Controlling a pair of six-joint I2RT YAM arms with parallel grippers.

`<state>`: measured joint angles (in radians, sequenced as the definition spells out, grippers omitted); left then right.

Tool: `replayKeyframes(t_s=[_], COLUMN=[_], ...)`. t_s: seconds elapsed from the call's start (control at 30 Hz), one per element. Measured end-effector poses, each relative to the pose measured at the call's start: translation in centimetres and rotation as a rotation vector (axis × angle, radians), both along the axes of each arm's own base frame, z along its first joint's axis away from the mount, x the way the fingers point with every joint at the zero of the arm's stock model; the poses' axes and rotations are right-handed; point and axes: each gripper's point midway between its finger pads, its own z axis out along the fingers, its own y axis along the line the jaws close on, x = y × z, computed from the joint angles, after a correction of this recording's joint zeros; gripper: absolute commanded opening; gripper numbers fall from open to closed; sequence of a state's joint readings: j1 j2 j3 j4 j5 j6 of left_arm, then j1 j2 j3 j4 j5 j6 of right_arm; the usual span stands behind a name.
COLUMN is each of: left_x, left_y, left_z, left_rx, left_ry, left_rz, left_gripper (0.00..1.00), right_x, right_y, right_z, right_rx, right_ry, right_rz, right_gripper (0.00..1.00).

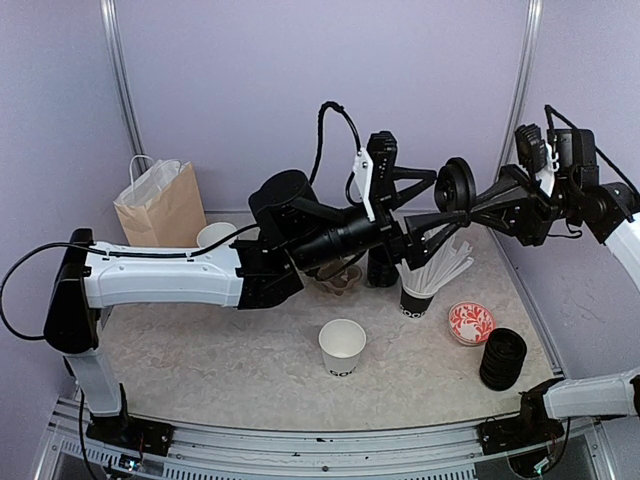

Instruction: Pack the takeout coffee

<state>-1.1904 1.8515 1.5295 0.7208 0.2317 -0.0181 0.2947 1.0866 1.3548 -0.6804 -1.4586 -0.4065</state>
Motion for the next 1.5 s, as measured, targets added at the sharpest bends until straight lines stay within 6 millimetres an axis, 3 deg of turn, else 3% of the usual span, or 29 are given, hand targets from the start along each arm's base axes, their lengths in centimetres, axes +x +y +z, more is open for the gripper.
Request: replayKeyframes(t_s=[0.23,0.63,0.73,0.83,0.9,1.07,1.2,1.33,1.5], left_x=[0.8,1.1,1.3,1.6,1.8,2.1,2.2,2.9,4.0], left_y=[-0.4,-0.8,-0.9,-0.8,-0.8,-0.3,2.0,5.7,11.6], left_z=[-0.1,-0.4,-0.6,-0.8,-1.3,-3.7,-5.6,-5.2,-4.9], left_rx=[0.007,0.031,0.039,0.055,0.076,0.176,0.297,0.381,0.462], left_ry=[0.003,0.0,0.005,0.016,0.028,0.065,0.114,0.168,0.24], left_rz=[0.009,-0.014,-0.007,0.009,0.02,0.052,0.111,0.226,0.393], left_gripper=[0.89,0.75,0.75,0.74,0.74,0.73,0.72,0.72,0.71], right_x=[0.0,0.2,0.3,0.5,0.6,1.3,1.9,3.1,2.9], right_y=[0.0,0.0,0.0,0.0,0.1,-0.1,-0.4,-0.2,2.8], right_z=[0.0,-0.4,-0.5,-0.7,-1.2,-3.1,-5.2,-8.1,-12.7], right_rx=[-0.002,-0.007,-0.01,-0.019,-0.027,-0.071,-0.118,-0.193,-0.347], right_ry=[0.009,0.017,0.017,0.016,0.009,-0.016,-0.04,-0.05,-0.115], right_rz=[0.0,-0.006,-0.014,-0.034,-0.054,-0.144,-0.218,-0.276,-0.226], right_gripper=[0.03,0.07,0.14,0.4,0.52,0.61,0.6,0.59,0.58])
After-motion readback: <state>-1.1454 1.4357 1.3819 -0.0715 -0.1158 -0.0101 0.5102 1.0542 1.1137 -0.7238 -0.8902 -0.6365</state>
